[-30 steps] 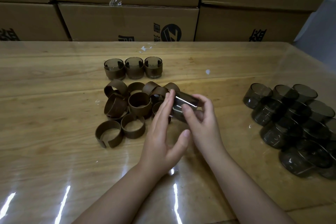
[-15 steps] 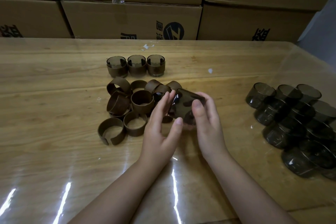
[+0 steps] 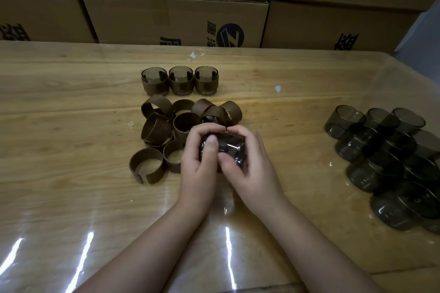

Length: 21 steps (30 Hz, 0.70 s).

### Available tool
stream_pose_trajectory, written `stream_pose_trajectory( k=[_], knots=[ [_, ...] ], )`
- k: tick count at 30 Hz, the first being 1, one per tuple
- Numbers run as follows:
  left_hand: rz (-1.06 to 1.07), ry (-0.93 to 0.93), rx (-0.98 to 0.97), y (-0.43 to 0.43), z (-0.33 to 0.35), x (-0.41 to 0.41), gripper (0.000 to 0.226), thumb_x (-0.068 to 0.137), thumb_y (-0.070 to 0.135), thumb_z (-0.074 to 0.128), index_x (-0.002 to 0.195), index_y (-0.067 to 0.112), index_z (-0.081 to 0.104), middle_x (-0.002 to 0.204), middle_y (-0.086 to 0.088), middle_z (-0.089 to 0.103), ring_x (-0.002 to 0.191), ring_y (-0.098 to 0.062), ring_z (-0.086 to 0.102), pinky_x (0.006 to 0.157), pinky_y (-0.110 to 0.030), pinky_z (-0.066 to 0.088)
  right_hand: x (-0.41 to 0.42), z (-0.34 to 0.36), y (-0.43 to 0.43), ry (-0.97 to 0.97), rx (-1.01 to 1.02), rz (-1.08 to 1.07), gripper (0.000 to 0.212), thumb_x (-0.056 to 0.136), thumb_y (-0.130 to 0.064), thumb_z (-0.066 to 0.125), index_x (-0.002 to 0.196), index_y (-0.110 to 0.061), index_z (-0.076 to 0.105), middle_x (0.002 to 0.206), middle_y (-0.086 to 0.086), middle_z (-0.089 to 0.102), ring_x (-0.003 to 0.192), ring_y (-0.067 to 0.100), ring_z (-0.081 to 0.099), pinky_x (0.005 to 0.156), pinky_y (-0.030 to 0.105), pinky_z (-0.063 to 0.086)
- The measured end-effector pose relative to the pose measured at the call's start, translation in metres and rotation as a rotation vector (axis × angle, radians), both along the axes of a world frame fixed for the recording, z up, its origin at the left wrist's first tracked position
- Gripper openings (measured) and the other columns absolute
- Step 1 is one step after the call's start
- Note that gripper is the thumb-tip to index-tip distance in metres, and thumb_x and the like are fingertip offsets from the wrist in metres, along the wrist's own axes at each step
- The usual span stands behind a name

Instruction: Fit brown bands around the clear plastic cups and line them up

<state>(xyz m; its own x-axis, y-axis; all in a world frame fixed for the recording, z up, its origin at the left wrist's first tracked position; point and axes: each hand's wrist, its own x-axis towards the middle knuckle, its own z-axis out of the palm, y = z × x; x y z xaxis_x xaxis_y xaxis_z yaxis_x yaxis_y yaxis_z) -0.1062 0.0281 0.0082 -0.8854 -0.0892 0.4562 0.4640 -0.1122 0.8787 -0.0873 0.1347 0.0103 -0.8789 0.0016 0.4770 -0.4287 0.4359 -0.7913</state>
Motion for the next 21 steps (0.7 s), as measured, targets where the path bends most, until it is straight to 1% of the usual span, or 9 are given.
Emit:
stream_pose_trajectory(
  k=[3,5,6,9,11,13,15,17,21],
  knots=[
    [-0.009,-0.005,0.066,-0.001,0.004,0.000,0.021,0.088,0.026,0.043,0.093,0.017,0.061,0.093,0.006,0.067,0.090,-0.004,0.062,0.076,-0.015,0.048,0.001,0.001,0.001,0.128,0.117,-0.007,0.051,0.083,-0.047,0.058,0.128,-0.028,0.042,0.113,-0.015,0.043,0.106,-0.016,0.045,0.082,0.002,0.040],
    [-0.036,-0.070,0.086,-0.003,0.005,-0.002,0.022,0.090,0.021,0.041,0.091,0.013,0.061,0.089,0.010,0.068,0.084,0.000,0.063,0.068,-0.009,0.047,0.000,0.003,0.005,0.215,0.215,0.007,0.054,0.083,-0.044,0.061,0.130,-0.024,0.042,0.118,-0.006,0.043,0.108,-0.005,0.047,0.086,0.010,0.044],
    [-0.049,-0.116,0.085,-0.004,0.006,-0.003,0.025,0.090,0.021,0.038,0.091,0.014,0.062,0.089,0.011,0.069,0.084,0.001,0.064,0.067,-0.008,0.047,0.000,0.003,0.007,0.258,0.278,0.014,0.054,0.084,-0.042,0.063,0.130,-0.023,0.043,0.121,-0.001,0.044,0.111,0.005,0.049,0.089,0.016,0.045],
    [-0.171,-0.293,0.192,-0.004,0.005,-0.006,0.028,0.086,0.030,0.040,0.088,0.024,0.067,0.090,0.006,0.070,0.090,-0.007,0.067,0.071,-0.016,0.052,-0.001,0.005,0.012,0.347,0.467,0.007,0.053,0.085,-0.037,0.065,0.131,-0.024,0.044,0.129,0.004,0.044,0.113,0.023,0.051,0.097,0.029,0.043],
    [-0.318,-0.420,0.373,-0.003,0.006,-0.008,0.028,0.084,0.034,0.044,0.092,0.021,0.068,0.095,-0.003,0.070,0.096,-0.017,0.068,0.074,-0.026,0.055,-0.002,0.006,0.013,0.393,0.546,-0.012,0.051,0.085,-0.036,0.065,0.131,-0.026,0.044,0.133,0.002,0.041,0.114,0.025,0.048,0.099,0.031,0.041],
    [-0.473,-0.487,0.429,-0.004,0.008,-0.007,0.036,0.088,0.038,0.044,0.101,0.014,0.068,0.103,-0.009,0.069,0.104,-0.024,0.065,0.081,-0.033,0.054,-0.002,0.006,0.012,0.441,0.582,-0.028,0.047,0.085,-0.033,0.065,0.128,-0.027,0.045,0.134,0.001,0.040,0.115,0.026,0.043,0.099,0.034,0.041],
    [-0.625,-0.522,0.464,-0.004,0.010,-0.005,0.043,0.092,0.043,0.041,0.102,0.014,0.071,0.103,-0.009,0.070,0.103,-0.022,0.066,0.081,-0.032,0.054,-0.002,0.005,0.009,0.468,0.571,-0.024,0.044,0.085,-0.030,0.065,0.124,-0.025,0.047,0.131,0.003,0.040,0.116,0.026,0.044,0.097,0.037,0.043],
    [-0.670,-0.556,0.462,-0.004,0.011,-0.003,0.044,0.090,0.048,0.044,0.098,0.016,0.073,0.098,-0.007,0.071,0.098,-0.019,0.068,0.079,-0.030,0.055,-0.001,0.004,0.005,0.462,0.509,-0.015,0.041,0.083,-0.027,0.064,0.121,-0.023,0.049,0.127,0.004,0.041,0.114,0.026,0.048,0.097,0.035,0.043],
    [-0.411,-0.521,0.260,0.002,0.004,-0.001,0.039,0.086,0.048,0.047,0.090,0.016,0.069,0.089,-0.008,0.067,0.092,-0.020,0.064,0.081,-0.035,0.051,0.002,0.004,-0.001,0.340,0.169,-0.046,0.030,0.081,-0.025,0.062,0.109,-0.020,0.055,0.115,0.008,0.051,0.108,0.019,0.054,0.091,0.030,0.048]
  ],
)
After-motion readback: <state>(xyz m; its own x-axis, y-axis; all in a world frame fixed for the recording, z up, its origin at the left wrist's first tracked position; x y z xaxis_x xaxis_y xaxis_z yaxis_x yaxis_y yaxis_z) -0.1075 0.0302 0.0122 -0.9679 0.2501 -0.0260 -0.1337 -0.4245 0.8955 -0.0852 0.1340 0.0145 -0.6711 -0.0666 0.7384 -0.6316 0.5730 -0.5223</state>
